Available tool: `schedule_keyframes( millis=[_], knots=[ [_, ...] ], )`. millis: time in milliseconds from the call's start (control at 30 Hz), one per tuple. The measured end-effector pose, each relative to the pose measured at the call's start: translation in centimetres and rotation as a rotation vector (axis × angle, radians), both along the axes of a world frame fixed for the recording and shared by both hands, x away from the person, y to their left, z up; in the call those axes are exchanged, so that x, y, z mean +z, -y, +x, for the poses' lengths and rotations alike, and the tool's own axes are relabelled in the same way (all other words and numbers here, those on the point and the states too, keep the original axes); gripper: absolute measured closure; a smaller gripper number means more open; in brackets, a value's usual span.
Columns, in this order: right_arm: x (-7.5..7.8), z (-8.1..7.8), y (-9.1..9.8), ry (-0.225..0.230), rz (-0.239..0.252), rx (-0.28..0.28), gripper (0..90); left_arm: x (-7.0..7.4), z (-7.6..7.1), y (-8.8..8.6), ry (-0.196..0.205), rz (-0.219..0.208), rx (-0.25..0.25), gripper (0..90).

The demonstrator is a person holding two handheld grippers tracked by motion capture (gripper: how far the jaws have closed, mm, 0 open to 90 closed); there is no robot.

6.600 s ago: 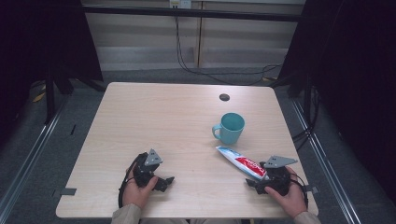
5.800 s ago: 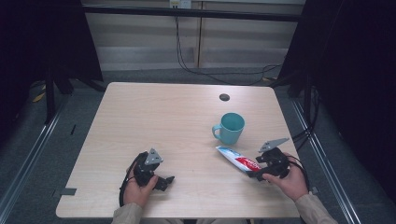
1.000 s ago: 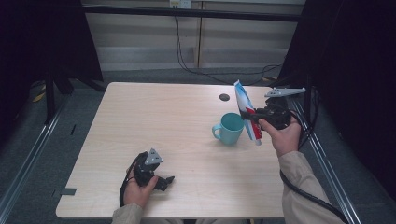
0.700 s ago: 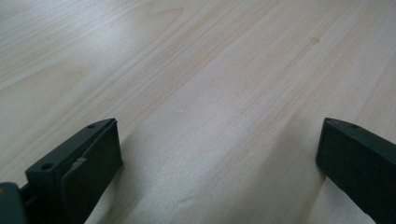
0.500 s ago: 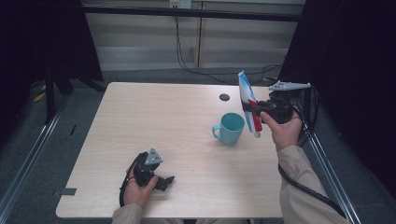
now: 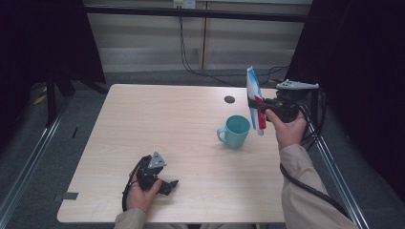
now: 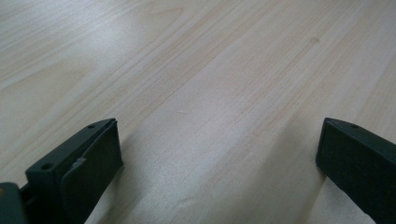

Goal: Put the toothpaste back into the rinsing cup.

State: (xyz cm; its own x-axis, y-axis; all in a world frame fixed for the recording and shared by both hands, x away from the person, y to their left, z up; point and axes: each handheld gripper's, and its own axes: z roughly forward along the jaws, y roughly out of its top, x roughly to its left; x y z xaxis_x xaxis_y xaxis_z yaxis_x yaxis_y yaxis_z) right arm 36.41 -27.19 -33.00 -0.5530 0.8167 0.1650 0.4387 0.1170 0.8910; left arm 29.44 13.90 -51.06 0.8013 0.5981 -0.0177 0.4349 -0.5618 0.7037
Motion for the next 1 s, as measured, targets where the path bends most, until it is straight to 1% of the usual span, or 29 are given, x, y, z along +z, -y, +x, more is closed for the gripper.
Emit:
schedule_keyframes(
  millis=[267, 300, 467, 600, 700, 1000],
  knots=[
    [0.0, 0.5, 0.1, 0.013, 0.006, -0.016, 73.5, 0.0, 0.0, 0.0, 0.0, 0.0, 0.0, 0.0],
    [0.0, 0.6, -0.1, 0.018, -0.001, -0.019, 73.5, 0.0, 0.0, 0.0, 0.0, 0.0, 0.0, 0.0],
    [0.2, 1.0, -0.5, 0.03, -0.001, -0.019, 73.4, 0.0, 0.0, 0.0, 0.0, 0.0, 0.0, 0.0],
    [0.4, 1.4, -0.9, 0.034, -0.001, -0.013, 73.4, 0.0, 0.0, 0.0, 0.0, 0.0, 0.0, 0.0],
    [0.4, 1.6, -1.0, 0.035, -0.005, -0.019, 73.5, 0.0, 0.0, 0.0, -0.001, 0.0, 0.001, 0.0],
    [0.6, 2.3, -1.3, 0.05, 0.02, -0.025, 73.4, 0.0, 0.0, 0.0, -0.001, -0.001, 0.001, 0.0]
  ],
)
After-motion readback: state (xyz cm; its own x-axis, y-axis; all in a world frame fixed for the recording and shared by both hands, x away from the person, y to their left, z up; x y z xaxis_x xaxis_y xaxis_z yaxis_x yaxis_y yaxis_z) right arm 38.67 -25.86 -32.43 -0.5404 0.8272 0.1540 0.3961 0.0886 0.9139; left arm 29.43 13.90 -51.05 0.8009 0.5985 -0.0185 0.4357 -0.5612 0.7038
